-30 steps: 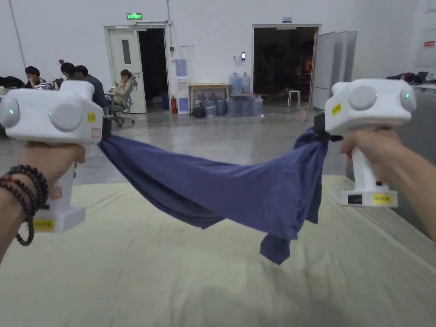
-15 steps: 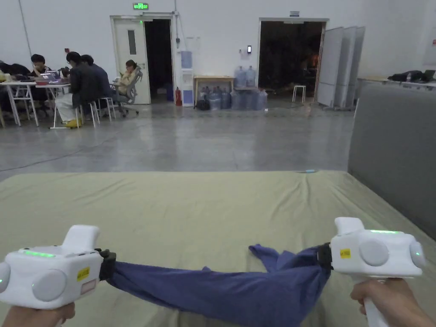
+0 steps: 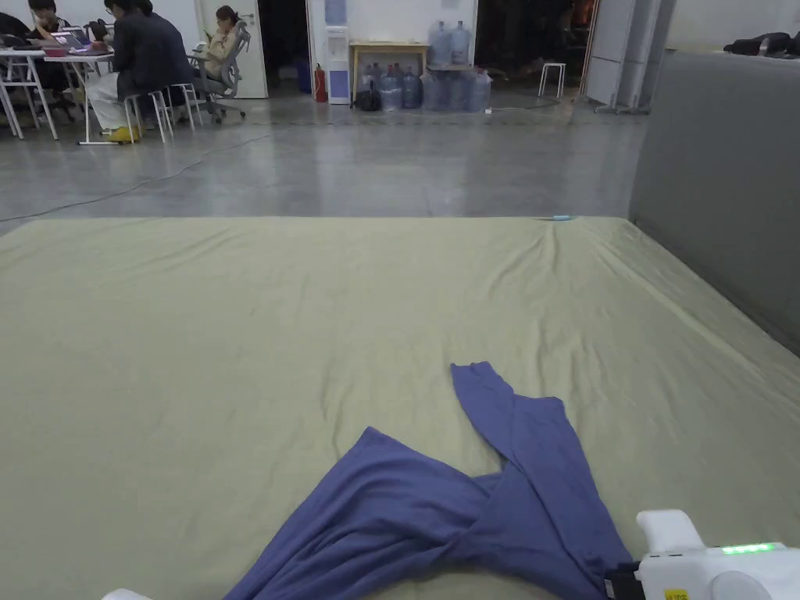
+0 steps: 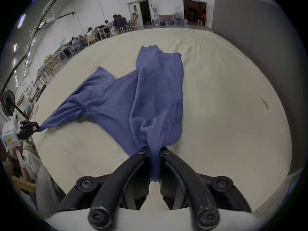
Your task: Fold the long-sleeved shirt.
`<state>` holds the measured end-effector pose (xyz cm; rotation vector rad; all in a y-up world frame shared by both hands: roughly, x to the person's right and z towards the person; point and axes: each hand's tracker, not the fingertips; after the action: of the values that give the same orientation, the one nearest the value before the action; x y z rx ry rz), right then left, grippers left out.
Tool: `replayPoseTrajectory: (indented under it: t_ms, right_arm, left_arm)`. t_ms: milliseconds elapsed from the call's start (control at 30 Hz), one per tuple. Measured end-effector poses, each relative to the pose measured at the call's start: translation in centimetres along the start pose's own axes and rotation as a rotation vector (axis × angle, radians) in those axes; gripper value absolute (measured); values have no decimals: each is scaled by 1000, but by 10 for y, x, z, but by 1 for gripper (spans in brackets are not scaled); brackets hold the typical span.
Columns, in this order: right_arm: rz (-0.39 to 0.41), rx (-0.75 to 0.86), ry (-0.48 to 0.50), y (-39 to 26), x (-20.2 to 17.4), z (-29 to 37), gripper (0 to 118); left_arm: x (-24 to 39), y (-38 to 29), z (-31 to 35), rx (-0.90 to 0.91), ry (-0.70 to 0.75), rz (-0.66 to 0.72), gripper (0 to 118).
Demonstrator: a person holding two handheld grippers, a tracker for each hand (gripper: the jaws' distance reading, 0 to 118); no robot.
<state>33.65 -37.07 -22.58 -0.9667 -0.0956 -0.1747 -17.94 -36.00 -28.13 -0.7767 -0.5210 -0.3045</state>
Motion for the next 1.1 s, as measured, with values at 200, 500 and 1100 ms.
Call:
replayPoseTrajectory:
  t_ms: [200, 500, 1100]
  right_arm:
    - [-21, 73, -27, 12, 5, 33, 70]
    - [-121, 144, 21, -12, 9, 100, 0]
    - [12, -33, -72, 3, -7, -8, 26]
  left_arm:
    - [-23, 6, 8, 75, -11, 138, 60]
    - [-6, 31, 63, 206, -91, 163, 5]
    - [24, 93, 33, 202, -118, 37, 0]
